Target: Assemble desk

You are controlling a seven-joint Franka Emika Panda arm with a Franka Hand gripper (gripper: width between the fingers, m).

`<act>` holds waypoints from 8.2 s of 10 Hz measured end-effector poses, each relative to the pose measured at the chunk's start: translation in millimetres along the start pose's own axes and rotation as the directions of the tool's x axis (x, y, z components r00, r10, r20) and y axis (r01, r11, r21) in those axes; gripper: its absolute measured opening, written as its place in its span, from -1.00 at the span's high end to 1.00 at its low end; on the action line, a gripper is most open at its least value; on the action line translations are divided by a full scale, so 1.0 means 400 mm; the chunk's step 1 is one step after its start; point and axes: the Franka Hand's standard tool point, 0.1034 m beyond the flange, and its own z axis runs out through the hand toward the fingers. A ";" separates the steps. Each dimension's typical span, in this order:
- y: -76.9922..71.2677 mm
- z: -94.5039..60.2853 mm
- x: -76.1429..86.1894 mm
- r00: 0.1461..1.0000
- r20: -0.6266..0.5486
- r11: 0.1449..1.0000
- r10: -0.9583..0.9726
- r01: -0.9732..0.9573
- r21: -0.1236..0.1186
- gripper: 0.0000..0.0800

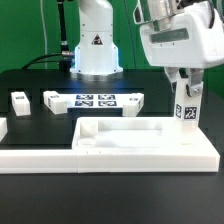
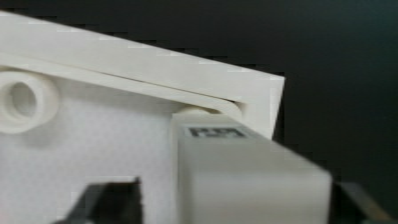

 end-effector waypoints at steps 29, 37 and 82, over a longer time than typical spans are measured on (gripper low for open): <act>-0.020 0.000 -0.004 0.944 0.026 0.944 -0.328 0.329 -0.040 -0.33; -0.013 0.019 -0.002 0.263 0.084 0.252 -0.961 0.960 -0.126 -0.62; -0.007 0.016 0.006 0.958 -0.026 0.952 -0.285 0.280 -0.124 0.27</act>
Offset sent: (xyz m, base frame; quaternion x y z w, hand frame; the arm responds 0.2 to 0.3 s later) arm 0.0000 0.0000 0.0000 0.0000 0.0000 -0.1938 0.9810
